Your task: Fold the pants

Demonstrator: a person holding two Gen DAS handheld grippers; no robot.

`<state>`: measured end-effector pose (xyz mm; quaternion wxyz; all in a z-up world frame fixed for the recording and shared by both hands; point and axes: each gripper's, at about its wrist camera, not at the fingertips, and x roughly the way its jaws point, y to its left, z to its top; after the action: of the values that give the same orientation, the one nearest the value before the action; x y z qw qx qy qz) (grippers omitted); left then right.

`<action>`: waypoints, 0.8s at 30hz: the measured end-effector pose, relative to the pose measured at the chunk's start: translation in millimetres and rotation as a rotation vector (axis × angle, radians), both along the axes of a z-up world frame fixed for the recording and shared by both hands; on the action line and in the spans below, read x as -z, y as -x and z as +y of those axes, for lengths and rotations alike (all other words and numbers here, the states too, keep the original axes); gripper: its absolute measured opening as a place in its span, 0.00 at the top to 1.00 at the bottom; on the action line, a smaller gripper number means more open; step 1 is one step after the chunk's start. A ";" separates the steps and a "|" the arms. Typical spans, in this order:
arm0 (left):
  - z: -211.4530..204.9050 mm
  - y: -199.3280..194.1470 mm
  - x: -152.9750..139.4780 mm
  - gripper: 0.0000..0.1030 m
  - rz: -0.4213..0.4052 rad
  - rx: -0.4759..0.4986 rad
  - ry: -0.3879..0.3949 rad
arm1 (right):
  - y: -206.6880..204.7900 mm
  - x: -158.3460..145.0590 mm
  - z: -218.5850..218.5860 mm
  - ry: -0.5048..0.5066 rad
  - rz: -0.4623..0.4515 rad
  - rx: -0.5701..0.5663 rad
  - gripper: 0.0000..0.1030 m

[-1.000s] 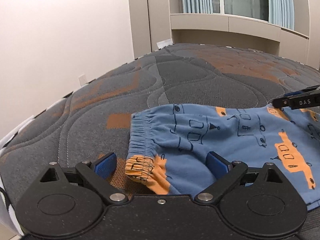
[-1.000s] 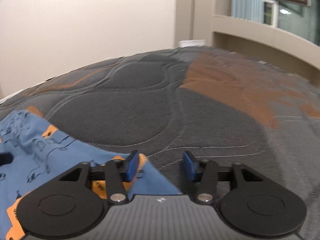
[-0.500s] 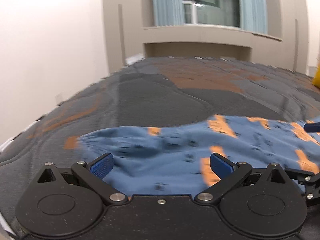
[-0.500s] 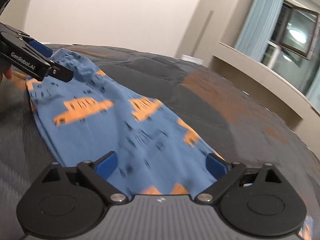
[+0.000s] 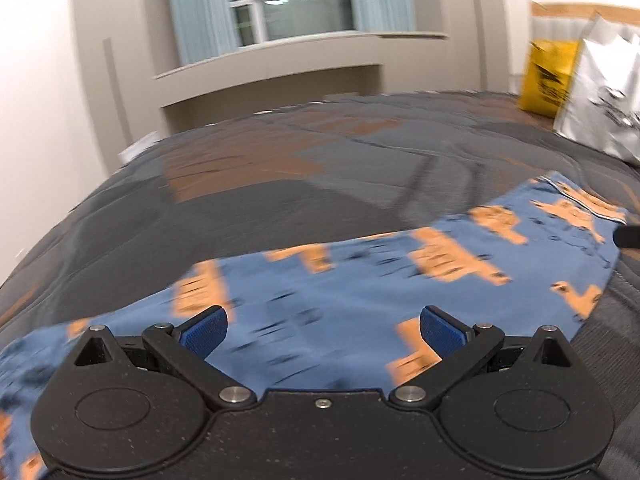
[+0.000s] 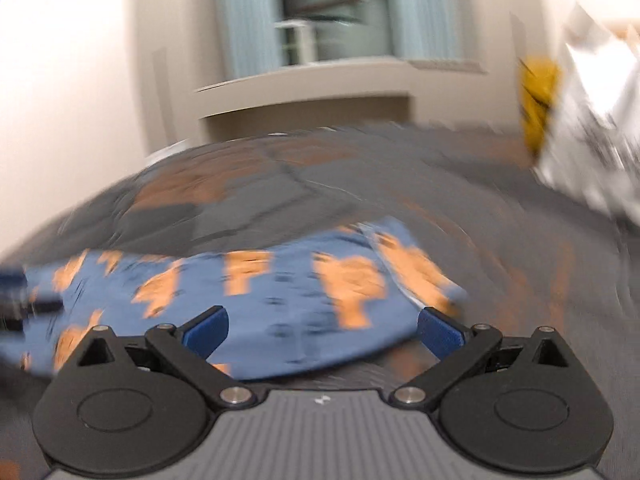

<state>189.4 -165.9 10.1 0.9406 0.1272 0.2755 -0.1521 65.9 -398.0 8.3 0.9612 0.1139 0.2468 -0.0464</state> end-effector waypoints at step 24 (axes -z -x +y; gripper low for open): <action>-35.8 -56.1 14.3 0.01 0.170 0.048 0.240 | -21.7 32.0 -90.9 -0.390 -0.012 0.144 0.68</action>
<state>245.5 -201.6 -4.1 0.9184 0.0072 0.3311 -0.2163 87.6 -488.9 -23.7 0.9166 0.3155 0.2367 -0.0656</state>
